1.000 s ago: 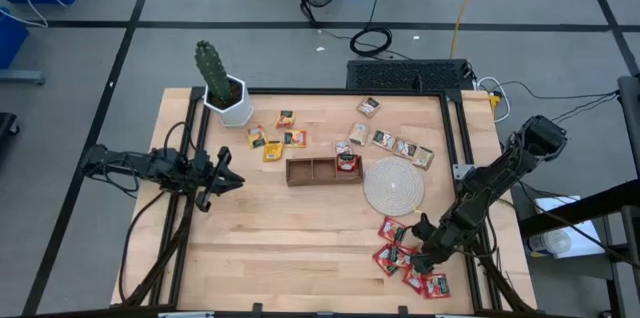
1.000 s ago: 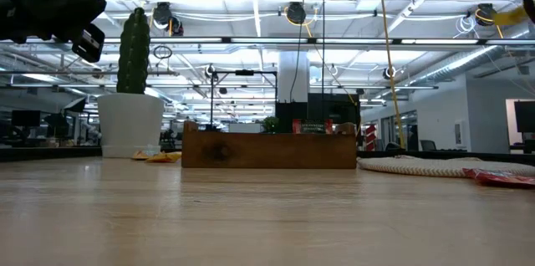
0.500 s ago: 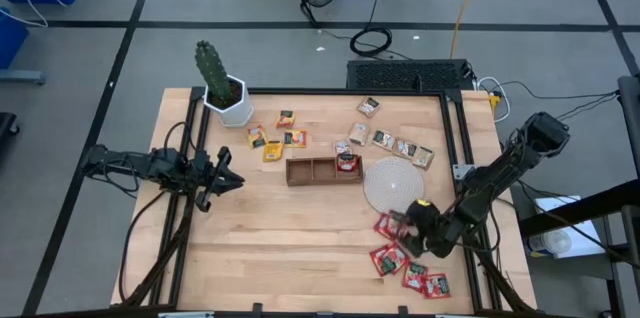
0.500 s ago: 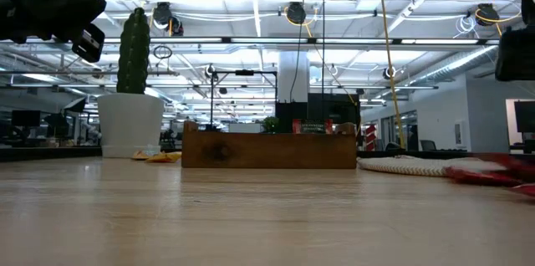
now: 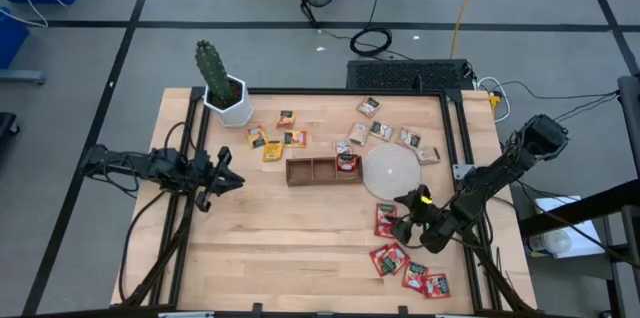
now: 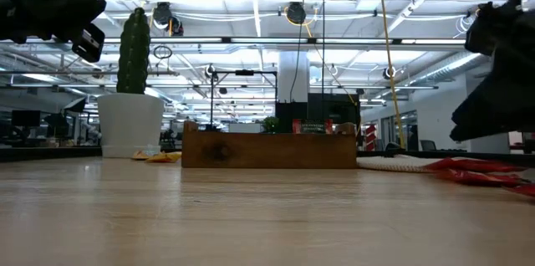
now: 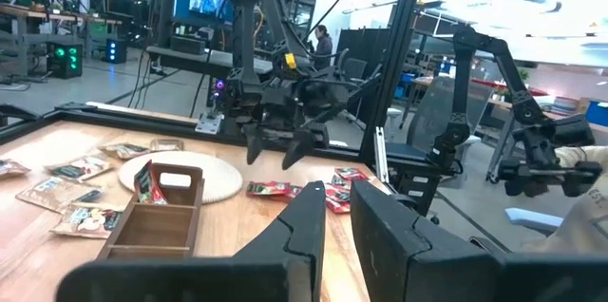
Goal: Pick & Place Tea
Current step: Put the red tea bag into the right section of the wooden organizer
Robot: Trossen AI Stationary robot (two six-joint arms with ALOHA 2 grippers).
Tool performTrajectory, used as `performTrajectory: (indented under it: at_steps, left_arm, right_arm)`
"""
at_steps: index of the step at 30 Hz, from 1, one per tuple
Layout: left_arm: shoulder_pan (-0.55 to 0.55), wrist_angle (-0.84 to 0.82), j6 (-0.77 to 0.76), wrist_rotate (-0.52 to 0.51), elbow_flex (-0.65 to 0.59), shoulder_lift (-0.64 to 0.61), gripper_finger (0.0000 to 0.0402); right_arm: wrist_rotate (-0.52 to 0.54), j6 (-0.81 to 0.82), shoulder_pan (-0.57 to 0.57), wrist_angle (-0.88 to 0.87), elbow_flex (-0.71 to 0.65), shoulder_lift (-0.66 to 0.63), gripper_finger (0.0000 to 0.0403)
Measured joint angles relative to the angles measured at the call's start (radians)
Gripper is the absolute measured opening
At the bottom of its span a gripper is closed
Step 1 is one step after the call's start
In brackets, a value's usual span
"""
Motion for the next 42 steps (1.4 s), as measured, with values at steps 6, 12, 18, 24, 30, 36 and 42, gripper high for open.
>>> performTrajectory:
  at_steps: [6,12,18,24,30,36,42]
  left_arm:
    - [0.0,0.0,0.0,0.0,0.0,0.0,0.0058]
    - [0.0,0.0,0.0,0.0,0.0,0.0,0.0058]
    - [0.0,0.0,0.0,0.0,0.0,0.0,0.0058]
    - [0.0,0.0,0.0,0.0,0.0,0.0,0.0058]
    - [0.0,0.0,0.0,0.0,0.0,0.0,0.0058]
    - [0.0,0.0,0.0,0.0,0.0,0.0,0.0058]
    - [0.0,0.0,0.0,0.0,0.0,0.0,0.0058]
  right_arm:
    - [-0.22,-0.003,-0.062,0.112,0.002,-0.001,0.0313]
    - [-0.482,-0.105,-0.201,-0.115,0.166,-0.005,0.03]
    - [-0.526,-0.19,-0.276,-0.616,0.504,0.025,0.0281]
    - [-0.654,-0.141,-0.373,-1.111,0.808,0.226,0.0272]
    - [-0.863,-0.142,-0.481,-1.101,0.866,0.376,0.0272]
    - [-0.863,-0.044,-0.524,-0.978,0.839,0.4,0.027]
    - [-0.863,0.074,-0.52,-0.919,0.762,0.4,0.0268]
